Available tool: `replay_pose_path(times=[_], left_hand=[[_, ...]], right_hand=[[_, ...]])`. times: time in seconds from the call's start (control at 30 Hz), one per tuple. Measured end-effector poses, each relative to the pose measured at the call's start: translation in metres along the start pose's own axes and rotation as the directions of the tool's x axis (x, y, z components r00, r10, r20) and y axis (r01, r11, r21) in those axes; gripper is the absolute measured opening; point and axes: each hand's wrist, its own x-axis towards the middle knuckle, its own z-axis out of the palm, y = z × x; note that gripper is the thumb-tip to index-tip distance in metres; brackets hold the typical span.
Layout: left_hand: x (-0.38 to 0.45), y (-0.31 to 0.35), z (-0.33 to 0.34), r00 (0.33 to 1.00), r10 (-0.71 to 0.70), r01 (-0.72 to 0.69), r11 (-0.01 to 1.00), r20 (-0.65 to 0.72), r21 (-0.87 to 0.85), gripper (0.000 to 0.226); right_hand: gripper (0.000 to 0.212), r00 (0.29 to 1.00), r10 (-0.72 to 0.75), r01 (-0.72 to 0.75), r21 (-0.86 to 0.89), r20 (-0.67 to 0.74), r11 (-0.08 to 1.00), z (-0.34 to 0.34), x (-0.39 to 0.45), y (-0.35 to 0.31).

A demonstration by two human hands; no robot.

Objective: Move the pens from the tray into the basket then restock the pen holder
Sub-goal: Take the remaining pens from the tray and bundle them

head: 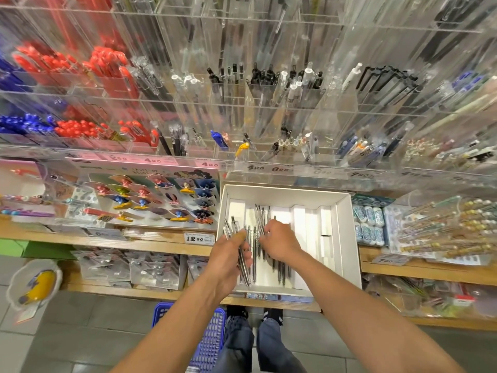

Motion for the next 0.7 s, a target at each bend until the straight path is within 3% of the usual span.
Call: replay_pose_path(times=[0.1, 0.17, 0.2, 0.23, 0.33, 0.37, 0.43, 0.5, 0.6, 0.7], left_hand=[[-0.001, 0.0, 0.006, 0.999, 0.05, -0.05, 0.999, 0.005, 0.008, 0.066], [0.0, -0.002, 0.009, 0.998, 0.055, -0.055, 0.998, 0.041, 0.005, 0.103], [0.0, -0.002, 0.01, 0.996, 0.055, -0.054, 0.998, 0.067, -0.02, 0.109], [0.0, -0.003, 0.01, 0.995, 0.037, -0.033, 0.998, 0.095, -0.05, 0.104], [-0.002, -0.004, 0.009, 0.994, -0.016, 0.022, 0.998, 0.108, -0.05, 0.045], [0.0, -0.005, 0.008, 0.996, -0.021, 0.024, 0.999, 0.081, -0.034, 0.036], [0.003, -0.007, 0.005, 0.999, -0.014, 0.016, 0.998, 0.035, -0.055, 0.039], [0.003, -0.006, 0.003, 0.999, -0.019, 0.021, 0.997, 0.029, -0.08, 0.044], [0.004, -0.006, -0.001, 0.999, -0.031, 0.033, 0.997, 0.027, -0.073, 0.037], [0.005, -0.006, -0.001, 0.998, -0.035, 0.039, 0.996, 0.045, -0.081, 0.033]], right_hand=[[0.01, 0.986, -0.109, 0.068, 0.297, 0.125, 0.952, -0.015, -0.035, -0.002], [0.017, 0.97, -0.174, 0.087, 0.424, 0.172, 0.901, -0.021, -0.058, -0.002], [0.019, 0.967, -0.187, 0.089, 0.453, 0.175, 0.887, -0.023, -0.065, -0.002], [0.019, 0.963, -0.193, 0.087, 0.465, 0.186, 0.881, -0.025, -0.071, -0.003], [0.018, 0.951, -0.198, 0.076, 0.438, 0.24, 0.896, -0.029, -0.069, -0.004], [0.017, 0.962, -0.167, 0.064, 0.415, 0.217, 0.907, -0.032, -0.063, -0.002], [0.014, 0.994, -0.051, 0.021, 0.296, 0.094, 0.955, -0.038, -0.043, 0.008], [0.028, 1.0, 0.02, -0.02, 0.004, 0.004, 1.0, -0.042, -0.021, 0.019], [0.039, 0.996, 0.076, -0.052, -0.362, 0.054, 0.931, -0.042, 0.002, 0.026], [0.031, 0.994, 0.081, -0.035, -0.506, 0.069, 0.862, -0.04, 0.011, 0.023]])
